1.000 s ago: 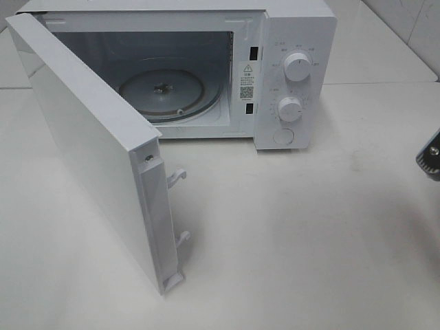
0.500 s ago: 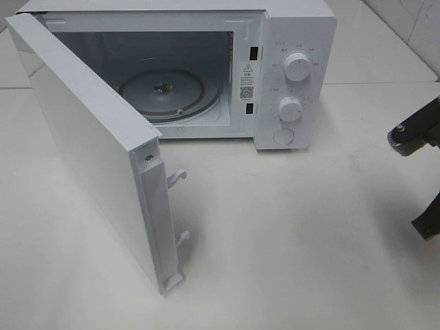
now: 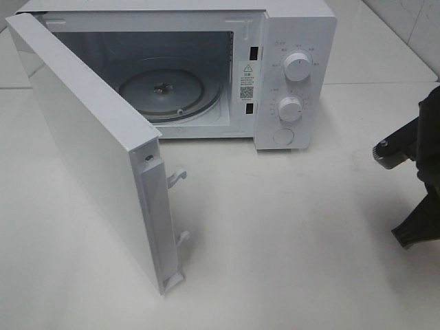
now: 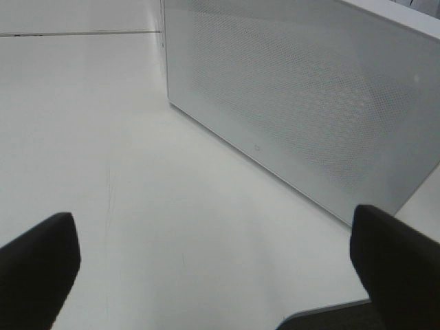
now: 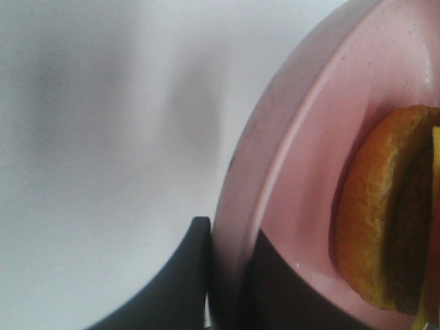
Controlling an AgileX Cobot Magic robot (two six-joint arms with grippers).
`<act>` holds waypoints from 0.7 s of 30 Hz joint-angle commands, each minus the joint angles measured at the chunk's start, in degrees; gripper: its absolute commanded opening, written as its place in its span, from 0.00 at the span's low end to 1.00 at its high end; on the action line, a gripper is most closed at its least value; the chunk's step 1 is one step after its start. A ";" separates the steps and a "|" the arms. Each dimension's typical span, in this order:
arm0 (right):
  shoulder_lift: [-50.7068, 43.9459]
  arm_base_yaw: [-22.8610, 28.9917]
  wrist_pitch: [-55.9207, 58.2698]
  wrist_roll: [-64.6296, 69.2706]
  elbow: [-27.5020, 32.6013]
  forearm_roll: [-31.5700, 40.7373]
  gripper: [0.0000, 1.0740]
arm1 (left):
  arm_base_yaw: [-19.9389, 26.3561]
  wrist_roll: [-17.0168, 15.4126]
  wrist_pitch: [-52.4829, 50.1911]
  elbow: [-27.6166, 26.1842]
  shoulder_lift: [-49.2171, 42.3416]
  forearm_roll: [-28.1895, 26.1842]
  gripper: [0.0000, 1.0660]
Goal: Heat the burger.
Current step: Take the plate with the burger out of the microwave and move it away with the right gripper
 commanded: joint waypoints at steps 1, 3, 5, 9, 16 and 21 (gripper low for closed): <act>1.66 -0.29 1.95 1.43 0.23 -3.61 0.01 | 0.11 -0.23 -0.29 0.06 -0.17 -0.11 0.94; 2.81 -0.29 1.32 2.12 0.92 -3.67 0.01 | 0.11 -0.23 -0.29 0.06 -0.17 -0.11 0.94; 3.21 -0.29 0.86 2.64 1.38 -3.61 0.01 | 0.11 -0.23 -0.29 0.06 -0.17 -0.11 0.94; 4.98 -0.29 -2.46 5.61 3.32 -3.38 0.02 | 0.11 -0.23 -0.29 0.06 -0.17 -0.11 0.94; 6.76 -0.29 -2.92 9.11 4.47 -4.41 0.02 | 0.11 -0.23 -0.29 0.06 -0.17 -0.11 0.94; 6.93 -0.29 -5.50 12.95 6.47 -5.67 0.03 | 0.11 -0.23 -0.29 0.06 -0.17 -0.11 0.94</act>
